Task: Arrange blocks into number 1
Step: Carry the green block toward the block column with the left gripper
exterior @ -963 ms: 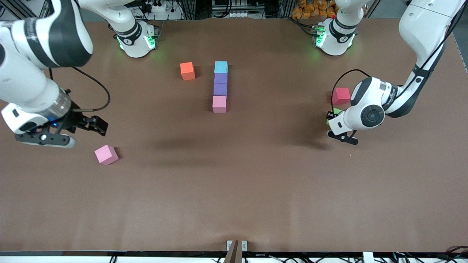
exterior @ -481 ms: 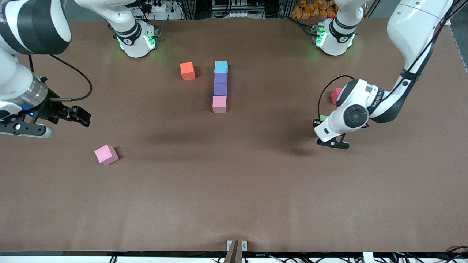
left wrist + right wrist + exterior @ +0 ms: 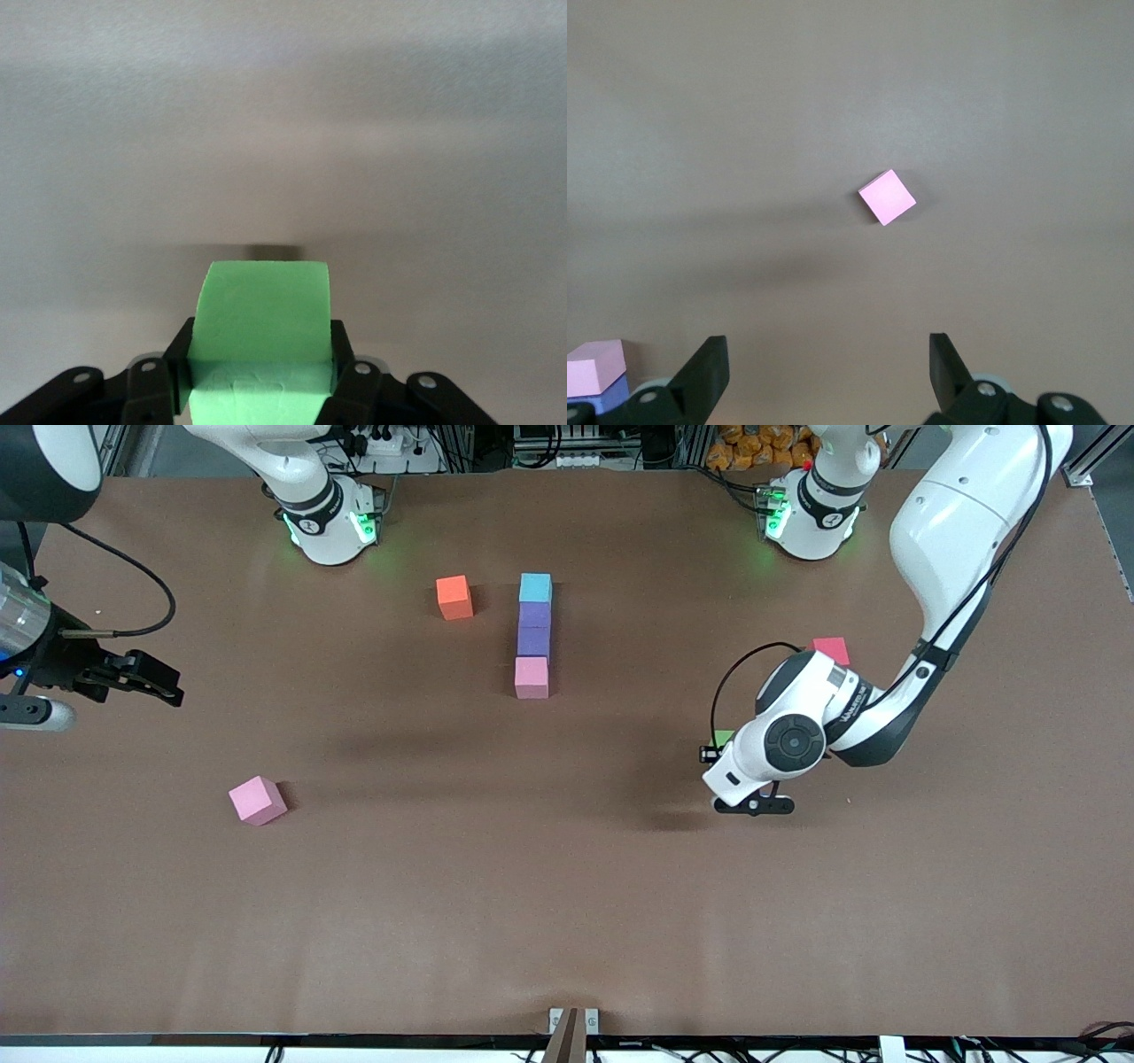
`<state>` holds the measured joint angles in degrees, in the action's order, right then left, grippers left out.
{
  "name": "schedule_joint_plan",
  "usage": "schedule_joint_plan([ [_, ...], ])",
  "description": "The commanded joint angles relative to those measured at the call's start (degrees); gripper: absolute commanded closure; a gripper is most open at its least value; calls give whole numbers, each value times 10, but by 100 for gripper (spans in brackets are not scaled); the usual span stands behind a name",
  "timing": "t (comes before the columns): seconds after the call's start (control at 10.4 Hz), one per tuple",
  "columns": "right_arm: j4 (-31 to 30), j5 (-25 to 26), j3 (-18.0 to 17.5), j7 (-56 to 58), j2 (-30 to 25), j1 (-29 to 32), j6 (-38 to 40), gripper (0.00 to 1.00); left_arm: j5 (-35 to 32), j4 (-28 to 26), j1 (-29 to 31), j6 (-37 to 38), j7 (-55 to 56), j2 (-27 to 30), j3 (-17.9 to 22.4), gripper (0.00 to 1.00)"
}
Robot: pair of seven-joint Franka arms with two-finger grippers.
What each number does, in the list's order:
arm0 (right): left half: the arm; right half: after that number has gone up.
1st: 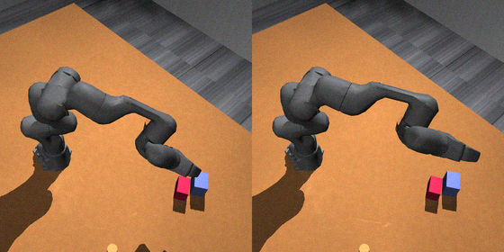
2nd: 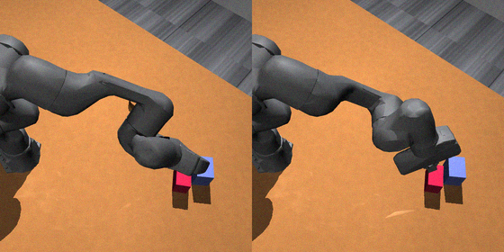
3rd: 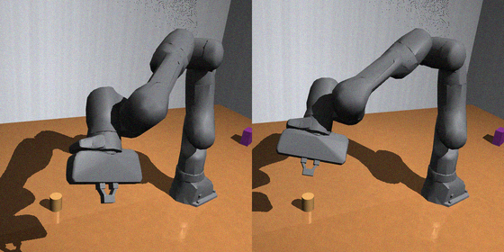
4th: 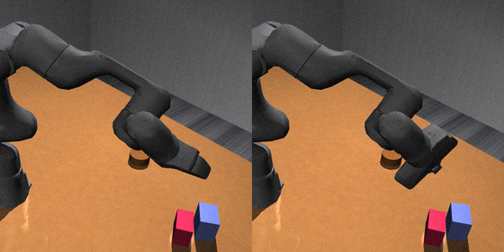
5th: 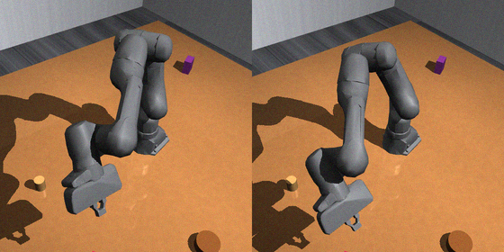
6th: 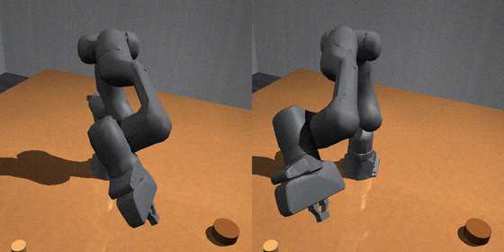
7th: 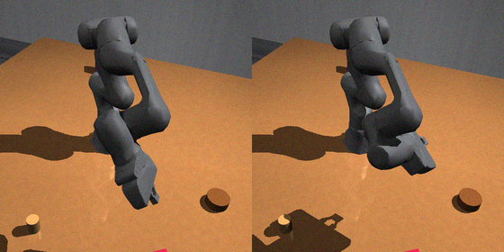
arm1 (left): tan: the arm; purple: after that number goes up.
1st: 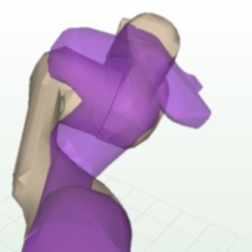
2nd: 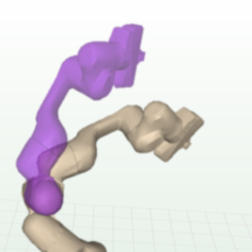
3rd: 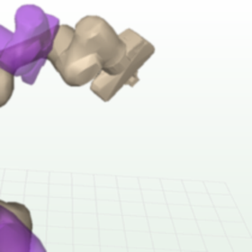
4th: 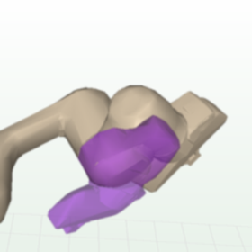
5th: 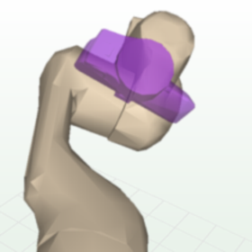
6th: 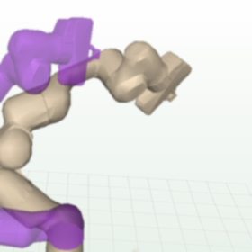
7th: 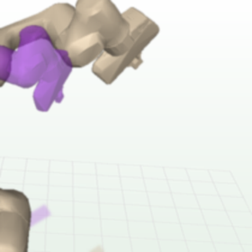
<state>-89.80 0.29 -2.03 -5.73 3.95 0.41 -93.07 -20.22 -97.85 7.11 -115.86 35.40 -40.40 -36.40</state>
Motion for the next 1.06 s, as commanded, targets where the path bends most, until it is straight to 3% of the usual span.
schedule_joint_plan([
  [0.0, 13, -10, -14, 1, -3, 14, 7, 0, 0, 23, -38, 18, 30, -9, 6, 100],
  [0.58, 17, -11, -11, -5, 4, 22, 4, 0, 11, 128, -166, 13, 148, -78, 26, 100],
  [0.77, 17, -12, -11, 2, 4, 41, 6, 0, 11, 185, -210, 5, 190, -113, 26, 100],
  [0.96, 16, -13, -11, 2, 4, 47, 6, 0, 11, 202, -245, -18, 211, -123, 35, 100],
])
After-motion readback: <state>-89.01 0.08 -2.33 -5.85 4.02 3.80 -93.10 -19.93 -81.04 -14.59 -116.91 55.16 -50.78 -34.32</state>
